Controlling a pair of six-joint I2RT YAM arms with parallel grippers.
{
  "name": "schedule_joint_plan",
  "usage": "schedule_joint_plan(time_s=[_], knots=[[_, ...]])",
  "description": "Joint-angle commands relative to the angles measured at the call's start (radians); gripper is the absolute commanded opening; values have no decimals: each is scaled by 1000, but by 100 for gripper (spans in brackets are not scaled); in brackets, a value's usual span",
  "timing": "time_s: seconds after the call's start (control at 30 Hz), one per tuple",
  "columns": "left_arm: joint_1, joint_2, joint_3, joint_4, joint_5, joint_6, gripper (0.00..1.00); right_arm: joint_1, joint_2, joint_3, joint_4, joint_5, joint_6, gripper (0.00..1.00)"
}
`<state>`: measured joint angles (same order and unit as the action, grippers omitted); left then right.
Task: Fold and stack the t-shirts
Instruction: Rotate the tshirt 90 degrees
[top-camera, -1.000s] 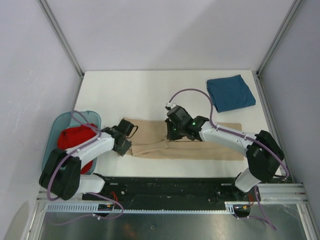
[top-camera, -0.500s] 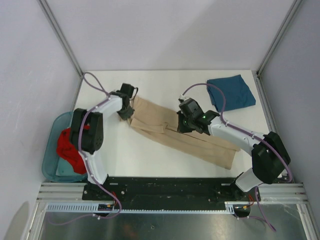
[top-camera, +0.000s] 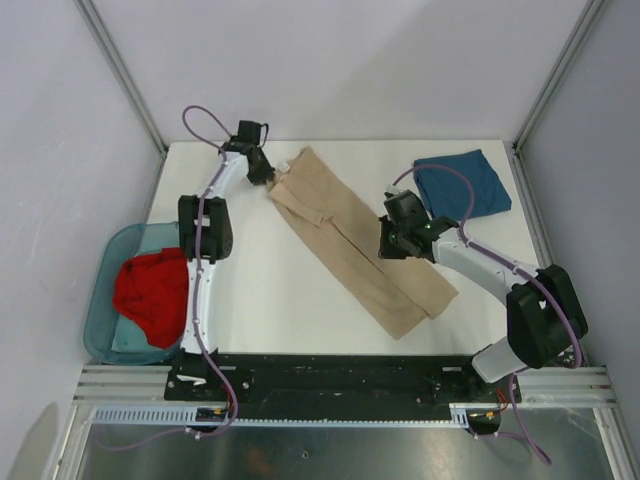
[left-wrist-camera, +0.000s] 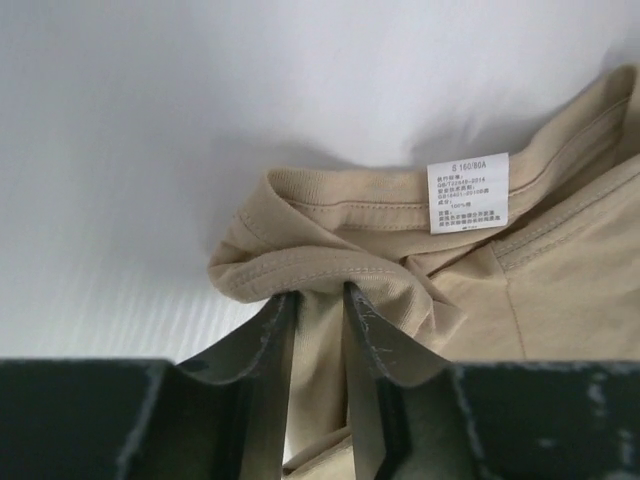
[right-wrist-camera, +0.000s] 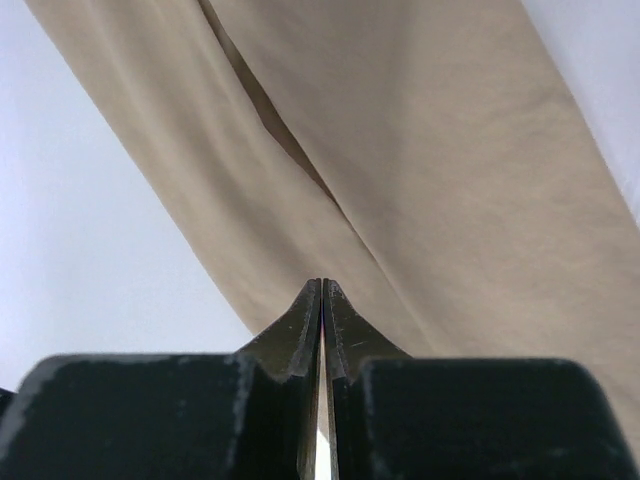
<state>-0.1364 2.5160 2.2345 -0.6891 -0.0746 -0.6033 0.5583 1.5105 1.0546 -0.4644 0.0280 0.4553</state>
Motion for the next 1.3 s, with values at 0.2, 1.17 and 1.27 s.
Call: schedule_joint_plan(time_s=[0.2,1.17,1.27], knots=[[68,204,335,34,227,-11,39,-23,-100,-39,-63,6,-40,7],[118,-195,3,71,281,49,80,419,-65,-192,-167,198,123,30],[117,-220,-35,70,291,42,80,442,-24,-195,-160,198,134,30]])
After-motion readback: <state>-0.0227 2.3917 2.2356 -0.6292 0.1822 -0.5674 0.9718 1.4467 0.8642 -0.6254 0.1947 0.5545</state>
